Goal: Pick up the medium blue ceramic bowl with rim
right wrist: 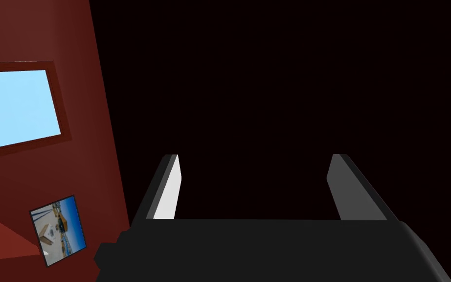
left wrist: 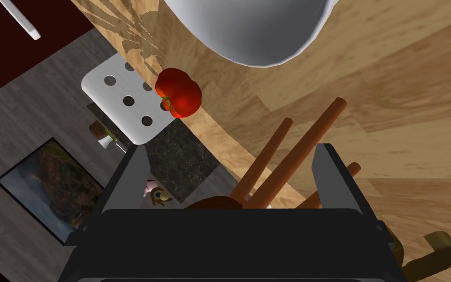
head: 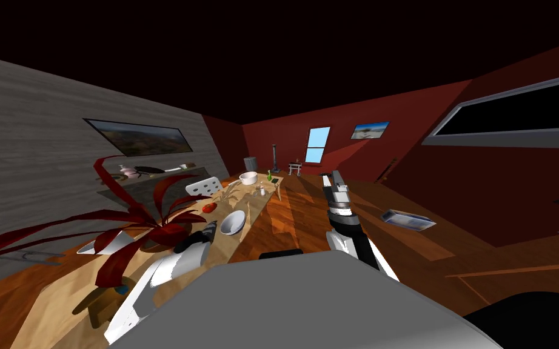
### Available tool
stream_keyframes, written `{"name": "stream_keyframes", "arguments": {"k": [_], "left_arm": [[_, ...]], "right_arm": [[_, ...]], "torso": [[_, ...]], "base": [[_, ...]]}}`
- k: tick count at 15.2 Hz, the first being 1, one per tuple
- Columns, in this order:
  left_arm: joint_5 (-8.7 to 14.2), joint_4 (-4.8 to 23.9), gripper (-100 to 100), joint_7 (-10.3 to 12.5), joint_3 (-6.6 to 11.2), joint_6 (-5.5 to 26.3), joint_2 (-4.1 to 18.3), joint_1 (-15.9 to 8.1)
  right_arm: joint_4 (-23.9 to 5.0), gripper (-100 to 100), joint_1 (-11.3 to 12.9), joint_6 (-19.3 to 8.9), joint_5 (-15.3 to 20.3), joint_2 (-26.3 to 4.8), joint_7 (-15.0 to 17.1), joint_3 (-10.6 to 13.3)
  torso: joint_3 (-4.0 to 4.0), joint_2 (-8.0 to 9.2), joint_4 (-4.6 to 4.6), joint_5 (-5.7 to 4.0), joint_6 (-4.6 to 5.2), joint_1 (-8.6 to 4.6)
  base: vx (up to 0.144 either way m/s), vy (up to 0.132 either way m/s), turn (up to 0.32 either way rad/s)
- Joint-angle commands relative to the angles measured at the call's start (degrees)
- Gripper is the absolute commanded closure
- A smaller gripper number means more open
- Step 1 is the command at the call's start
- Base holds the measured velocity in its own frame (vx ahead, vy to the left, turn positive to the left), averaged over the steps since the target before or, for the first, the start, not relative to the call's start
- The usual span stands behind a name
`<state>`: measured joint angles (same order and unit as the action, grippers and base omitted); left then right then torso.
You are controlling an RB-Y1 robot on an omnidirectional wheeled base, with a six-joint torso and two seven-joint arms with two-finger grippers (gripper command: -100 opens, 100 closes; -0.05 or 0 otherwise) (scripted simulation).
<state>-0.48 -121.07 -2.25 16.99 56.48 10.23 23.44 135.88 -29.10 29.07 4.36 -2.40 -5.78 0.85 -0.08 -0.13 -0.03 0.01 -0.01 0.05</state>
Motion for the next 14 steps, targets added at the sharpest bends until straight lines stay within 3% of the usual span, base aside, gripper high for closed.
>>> {"name": "stream_keyframes", "arguments": {"k": [1,14], "left_arm": [[0.4,0.2,-100,0.1,0.64,2.9,-0.5,-0.2],[2.5,1.0,-100,0.8,2.78,16.6,-1.8,-0.5]], "right_arm": [[0.0,0,0.0,0.0,0.0,0.0,0.0,0.0],[0.0,0,0.0,0.0,0.0,0.0,0.0,0.0]], "torso": [[0.0,0.0,0.0,0.0,0.0,0.0],[-0.02,-0.03,0.0,0.0,0.01,-0.01]], "base": [[0.033,0.01,-0.107],[0.032,0.012,-0.084]]}}
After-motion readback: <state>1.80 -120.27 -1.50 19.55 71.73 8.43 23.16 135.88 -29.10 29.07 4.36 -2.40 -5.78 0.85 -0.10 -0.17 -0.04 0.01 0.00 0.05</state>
